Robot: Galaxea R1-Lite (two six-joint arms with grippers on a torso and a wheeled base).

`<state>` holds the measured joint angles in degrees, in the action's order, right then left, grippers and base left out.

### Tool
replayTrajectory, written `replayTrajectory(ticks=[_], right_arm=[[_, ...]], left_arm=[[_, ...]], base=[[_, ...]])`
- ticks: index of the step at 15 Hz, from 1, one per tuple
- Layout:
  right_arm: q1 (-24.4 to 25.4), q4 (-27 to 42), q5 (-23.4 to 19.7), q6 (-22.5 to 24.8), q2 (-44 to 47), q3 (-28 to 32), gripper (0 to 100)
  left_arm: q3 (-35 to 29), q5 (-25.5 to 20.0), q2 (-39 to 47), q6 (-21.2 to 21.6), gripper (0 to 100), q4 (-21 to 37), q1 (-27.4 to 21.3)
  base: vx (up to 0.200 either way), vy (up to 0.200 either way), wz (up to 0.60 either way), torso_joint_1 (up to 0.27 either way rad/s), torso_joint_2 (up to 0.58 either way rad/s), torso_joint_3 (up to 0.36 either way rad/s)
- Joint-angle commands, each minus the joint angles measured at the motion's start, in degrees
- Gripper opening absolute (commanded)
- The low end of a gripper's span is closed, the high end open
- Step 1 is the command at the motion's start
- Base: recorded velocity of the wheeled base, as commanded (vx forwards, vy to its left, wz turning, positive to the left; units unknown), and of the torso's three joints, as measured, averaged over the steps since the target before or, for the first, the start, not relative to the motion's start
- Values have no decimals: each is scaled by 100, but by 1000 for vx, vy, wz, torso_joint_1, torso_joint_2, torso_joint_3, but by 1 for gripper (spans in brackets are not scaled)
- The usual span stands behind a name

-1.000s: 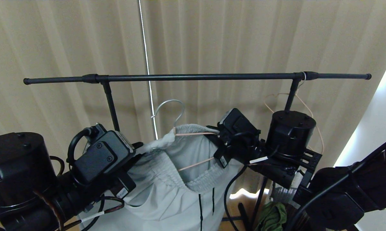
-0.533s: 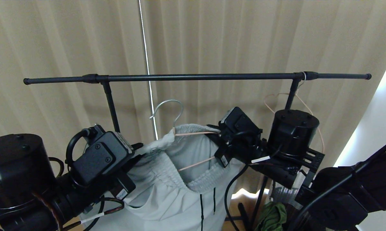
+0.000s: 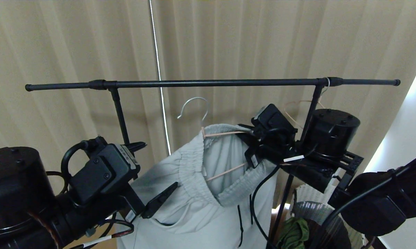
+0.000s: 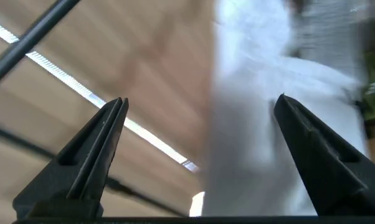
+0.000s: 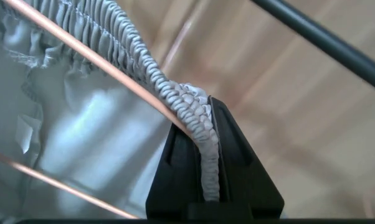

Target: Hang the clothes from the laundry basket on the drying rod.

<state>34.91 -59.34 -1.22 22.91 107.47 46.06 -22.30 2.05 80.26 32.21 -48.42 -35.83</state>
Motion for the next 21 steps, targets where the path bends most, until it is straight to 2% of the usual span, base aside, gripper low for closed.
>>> replayTrajectory(ticks=[1, 6, 13, 16, 20, 21], right_arm=[[-327, 19, -1, 3, -227, 0, 0], [-820, 28, -1, -14, -622, -9, 0], [-828, 37, -10, -181, -1281, -123, 0], [-758, 28, -28, -199, -1413, -202, 0], [-538, 28, -28, -199, -1484, -202, 0], [-538, 19, -28, -199, -1484, -193, 0]], left_arm=[[76, -20, -125, -162, 100, -1, 14], [481, -11, -520, -769, 100, -1, 85], [1289, -11, -415, -830, 100, -1, 647], [1184, -11, -230, -1226, 100, -1, 718], [990, -11, -37, -1261, 100, -9, 726], [982, -3, -28, -1261, 0, -9, 726]], base=[[0, 0, 0, 0, 0, 0], [0, 0, 0, 0, 0, 0], [0, 0, 0, 0, 0, 0], [0, 0, 0, 0, 0, 0], [0, 0, 0, 0, 0, 0], [0, 0, 0, 0, 0, 0]])
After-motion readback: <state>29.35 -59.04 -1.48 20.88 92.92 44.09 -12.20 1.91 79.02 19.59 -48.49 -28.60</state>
